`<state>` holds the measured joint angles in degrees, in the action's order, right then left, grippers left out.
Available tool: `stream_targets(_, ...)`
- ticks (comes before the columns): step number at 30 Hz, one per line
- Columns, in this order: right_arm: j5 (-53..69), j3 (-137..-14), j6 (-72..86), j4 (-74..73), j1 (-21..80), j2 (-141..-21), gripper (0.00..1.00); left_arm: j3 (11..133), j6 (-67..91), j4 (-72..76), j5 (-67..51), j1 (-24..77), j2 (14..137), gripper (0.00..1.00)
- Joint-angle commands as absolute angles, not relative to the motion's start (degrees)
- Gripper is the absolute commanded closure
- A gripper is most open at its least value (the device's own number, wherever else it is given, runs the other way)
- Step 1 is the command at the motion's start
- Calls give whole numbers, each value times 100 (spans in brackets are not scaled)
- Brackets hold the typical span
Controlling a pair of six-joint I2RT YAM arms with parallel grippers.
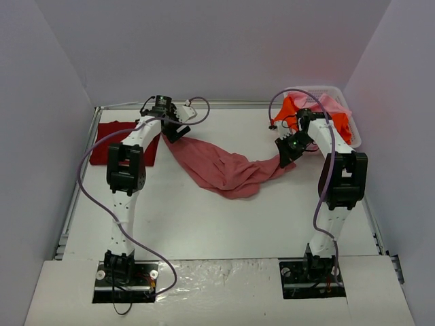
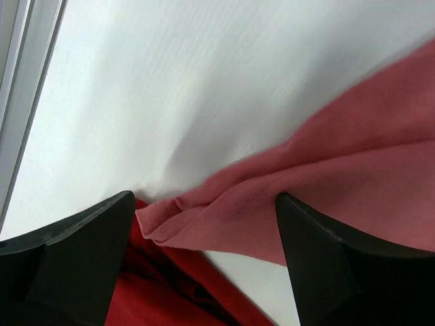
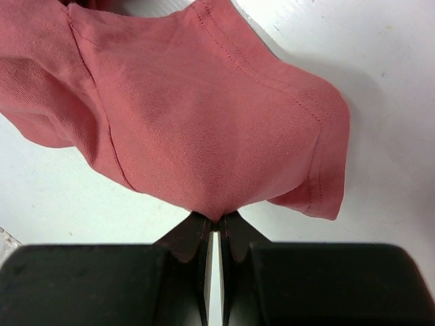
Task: Fold and stack the t-shirts
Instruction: Flatten out the tshirt
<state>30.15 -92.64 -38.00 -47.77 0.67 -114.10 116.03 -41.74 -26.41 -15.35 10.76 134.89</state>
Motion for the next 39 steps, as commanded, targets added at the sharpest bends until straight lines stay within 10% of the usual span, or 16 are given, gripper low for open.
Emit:
stream_targets(1,2909,-9202,-3858,-5062,35,-11364,100,12400,-4342,-3399,-1660,1072,13806,20)
stream_targets(11,2821,-9097,-3885,-5063,26,-11224,100,12806,-4754,-5034,-2267,1011,14115,58)
stream_targets(15,2865,-9053,-3902,-5045,26,-11224,100,12797,-4799,-5440,-2250,1002,14212,97)
stream_targets(39,3252,-11304,-3515,-5291,-308,-10601,100,11419,-3041,-5291,-1538,615,9672,98)
